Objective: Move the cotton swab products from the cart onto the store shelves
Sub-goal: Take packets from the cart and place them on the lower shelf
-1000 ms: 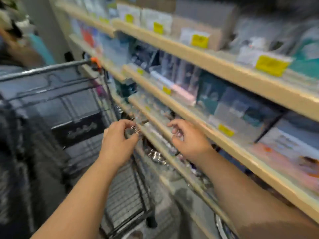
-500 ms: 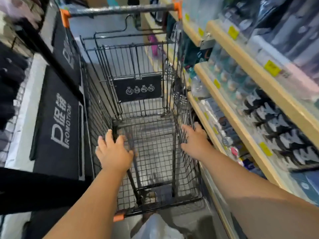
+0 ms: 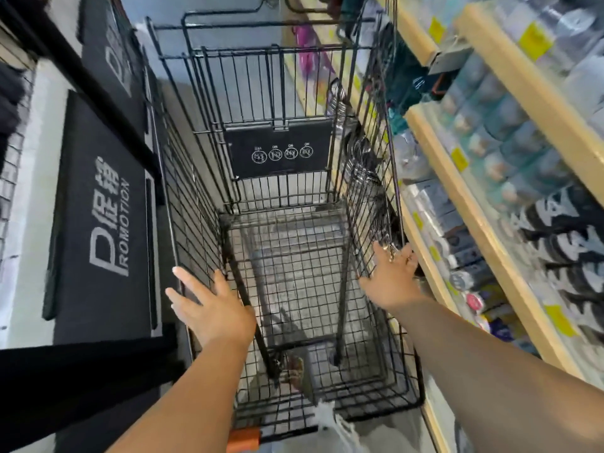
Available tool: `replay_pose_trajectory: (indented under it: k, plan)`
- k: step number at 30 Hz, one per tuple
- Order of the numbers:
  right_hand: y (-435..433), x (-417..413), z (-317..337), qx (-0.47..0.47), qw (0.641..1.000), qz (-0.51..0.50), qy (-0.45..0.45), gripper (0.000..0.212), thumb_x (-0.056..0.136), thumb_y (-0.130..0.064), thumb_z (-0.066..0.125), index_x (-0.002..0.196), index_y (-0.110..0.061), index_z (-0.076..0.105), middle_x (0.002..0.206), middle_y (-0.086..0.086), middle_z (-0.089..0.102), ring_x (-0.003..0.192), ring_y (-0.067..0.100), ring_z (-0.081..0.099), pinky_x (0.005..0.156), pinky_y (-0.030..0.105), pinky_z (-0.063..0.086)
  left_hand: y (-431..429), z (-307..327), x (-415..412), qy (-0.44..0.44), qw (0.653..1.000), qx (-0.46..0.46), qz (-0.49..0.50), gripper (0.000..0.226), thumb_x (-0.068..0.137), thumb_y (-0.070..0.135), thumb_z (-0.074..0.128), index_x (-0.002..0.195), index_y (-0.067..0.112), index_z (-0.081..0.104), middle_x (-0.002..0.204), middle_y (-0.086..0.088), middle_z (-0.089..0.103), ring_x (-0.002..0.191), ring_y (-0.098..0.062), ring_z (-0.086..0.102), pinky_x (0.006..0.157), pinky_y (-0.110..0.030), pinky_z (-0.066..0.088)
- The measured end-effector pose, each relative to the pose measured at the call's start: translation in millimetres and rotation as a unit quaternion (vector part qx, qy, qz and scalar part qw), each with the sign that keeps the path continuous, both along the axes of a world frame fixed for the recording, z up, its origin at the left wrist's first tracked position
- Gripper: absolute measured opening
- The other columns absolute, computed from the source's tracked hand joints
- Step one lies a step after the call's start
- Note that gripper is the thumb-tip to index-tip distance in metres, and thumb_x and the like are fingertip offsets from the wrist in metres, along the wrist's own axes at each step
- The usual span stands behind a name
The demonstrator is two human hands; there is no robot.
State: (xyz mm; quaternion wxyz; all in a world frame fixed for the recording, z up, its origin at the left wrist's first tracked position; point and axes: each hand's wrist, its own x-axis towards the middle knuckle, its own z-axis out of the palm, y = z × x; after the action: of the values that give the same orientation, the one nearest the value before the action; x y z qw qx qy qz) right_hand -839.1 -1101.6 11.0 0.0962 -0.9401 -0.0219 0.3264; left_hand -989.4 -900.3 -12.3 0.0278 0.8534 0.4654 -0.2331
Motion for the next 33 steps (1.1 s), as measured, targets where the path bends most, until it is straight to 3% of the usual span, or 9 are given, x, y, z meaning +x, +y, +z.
replay_pose_trajectory:
  k: [3,6,13,20,25,30,33]
  plan:
    - [7,23,-5,-0.001,1.000,0.013,-0.012,0.080,0.092,-0.030,0.057,0.151,-0.032,0.003,0.153,0.019,-0.028,0.143,0.038,-0.019,0.115,0.060,0.013,11,-3,22,0.012,1.000,0.005,-0.011,0.088,0.088,0.062,0.044,0.154,0.026,-0.003,0.143,-0.031,-0.038,0.140,-0.054,-0.008,0.116,-0.052,0.013]
    - [12,50,-6,0.011,0.999,0.038,-0.022,0.084,0.092,-0.025,0.057,0.152,-0.031,-0.001,0.153,0.016,-0.031,0.144,0.033,-0.020,0.119,0.048,0.011,24,-5,43,0.013,0.999,0.014,-0.032,0.090,0.088,0.062,0.044,0.153,0.025,-0.006,0.144,-0.032,-0.037,0.140,-0.053,-0.010,0.116,-0.051,0.012]
    - [25,82,-10,0.048,0.997,0.026,-0.054,0.093,0.090,-0.010,0.059,0.152,-0.032,-0.007,0.153,-0.005,-0.035,0.147,0.020,-0.014,0.113,0.032,0.022,73,-19,64,-0.031,0.989,0.035,-0.140,0.084,0.090,0.038,0.045,0.154,0.020,-0.007,0.146,-0.028,-0.039,0.142,-0.043,-0.020,0.120,-0.047,0.003]
    - [49,126,-21,0.031,0.995,0.070,-0.066,0.090,0.086,-0.001,0.061,0.153,-0.029,0.008,0.149,-0.002,-0.041,0.147,0.024,-0.012,0.105,0.029,0.031,108,-24,108,-0.021,0.987,0.025,-0.158,0.094,0.089,0.039,0.046,0.148,0.026,-0.025,0.151,-0.020,-0.034,0.137,-0.046,-0.031,0.118,-0.054,-0.002]
    - [78,164,-35,-0.041,0.987,0.128,-0.087,0.099,0.079,-0.014,0.070,0.151,-0.038,0.007,0.143,0.006,-0.049,0.145,0.032,-0.015,0.112,0.042,0.031,137,-19,146,0.023,0.985,-0.005,-0.170,0.113,0.078,0.069,0.052,0.141,0.035,-0.035,0.149,-0.005,-0.042,0.127,-0.050,-0.043,0.112,-0.059,-0.013]
    - [113,213,-37,-0.061,0.984,0.149,-0.080,0.103,0.076,-0.021,0.071,0.147,-0.049,0.001,0.136,0.010,-0.055,0.144,0.033,-0.016,0.114,0.051,0.021,171,-15,191,0.048,0.984,-0.034,-0.170,0.116,0.071,0.074,0.055,0.145,0.039,-0.027,0.154,0.001,-0.035,0.117,-0.049,-0.052,0.114,-0.060,-0.010]
    - [133,260,-37,-0.033,0.984,0.156,-0.080,0.101,0.075,-0.017,0.070,0.147,-0.050,0.008,0.134,0.003,-0.058,0.145,0.033,-0.010,0.111,0.048,0.028,192,-13,232,0.066,0.984,-0.043,-0.160,0.117,0.070,0.072,0.058,0.145,0.040,-0.026,0.155,0.002,-0.033,0.112,-0.048,-0.054,0.113,-0.059,-0.010]
